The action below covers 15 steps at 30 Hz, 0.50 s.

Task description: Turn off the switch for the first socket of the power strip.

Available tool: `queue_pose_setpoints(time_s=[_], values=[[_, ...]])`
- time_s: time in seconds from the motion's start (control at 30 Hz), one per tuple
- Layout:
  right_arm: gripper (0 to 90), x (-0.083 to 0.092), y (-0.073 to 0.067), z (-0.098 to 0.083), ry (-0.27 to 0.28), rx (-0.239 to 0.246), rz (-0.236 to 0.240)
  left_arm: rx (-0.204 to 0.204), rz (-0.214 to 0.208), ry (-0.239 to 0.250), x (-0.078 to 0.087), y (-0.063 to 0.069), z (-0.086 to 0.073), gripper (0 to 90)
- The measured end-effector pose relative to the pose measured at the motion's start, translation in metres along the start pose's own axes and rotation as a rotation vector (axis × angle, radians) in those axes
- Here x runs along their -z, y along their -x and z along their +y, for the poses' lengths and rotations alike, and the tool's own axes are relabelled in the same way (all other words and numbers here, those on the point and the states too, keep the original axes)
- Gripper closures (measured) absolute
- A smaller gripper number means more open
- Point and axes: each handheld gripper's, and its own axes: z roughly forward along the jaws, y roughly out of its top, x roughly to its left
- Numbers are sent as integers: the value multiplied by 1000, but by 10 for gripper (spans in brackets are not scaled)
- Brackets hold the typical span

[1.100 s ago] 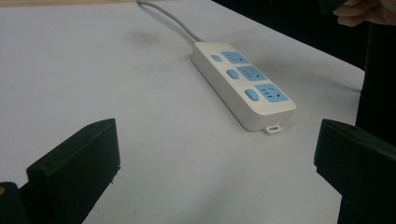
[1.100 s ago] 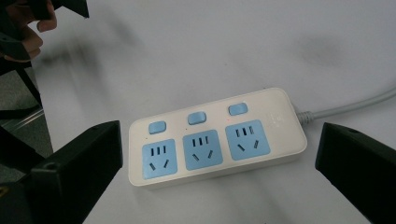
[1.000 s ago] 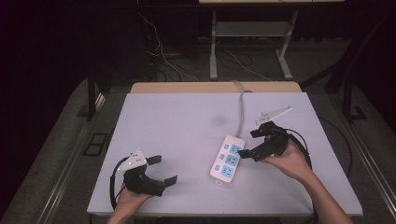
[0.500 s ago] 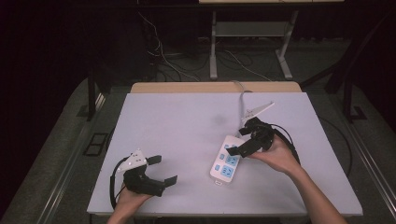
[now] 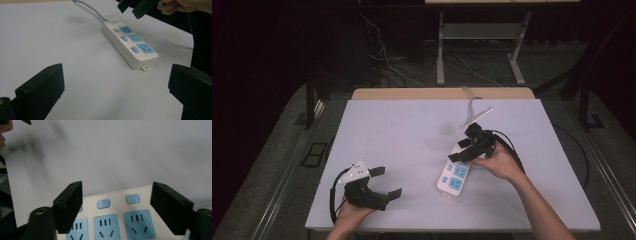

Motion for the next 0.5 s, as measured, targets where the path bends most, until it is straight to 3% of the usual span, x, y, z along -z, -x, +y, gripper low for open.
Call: queue_pose_setpoints(time_s=[0.43, 0.5], values=[[599, -10, 17, -1, -29, -33, -7, 1, 0, -2, 0, -1, 0, 0], [680, -11, 19, -2, -34, -33, 1, 1, 0, -2, 0, -1, 0, 0]])
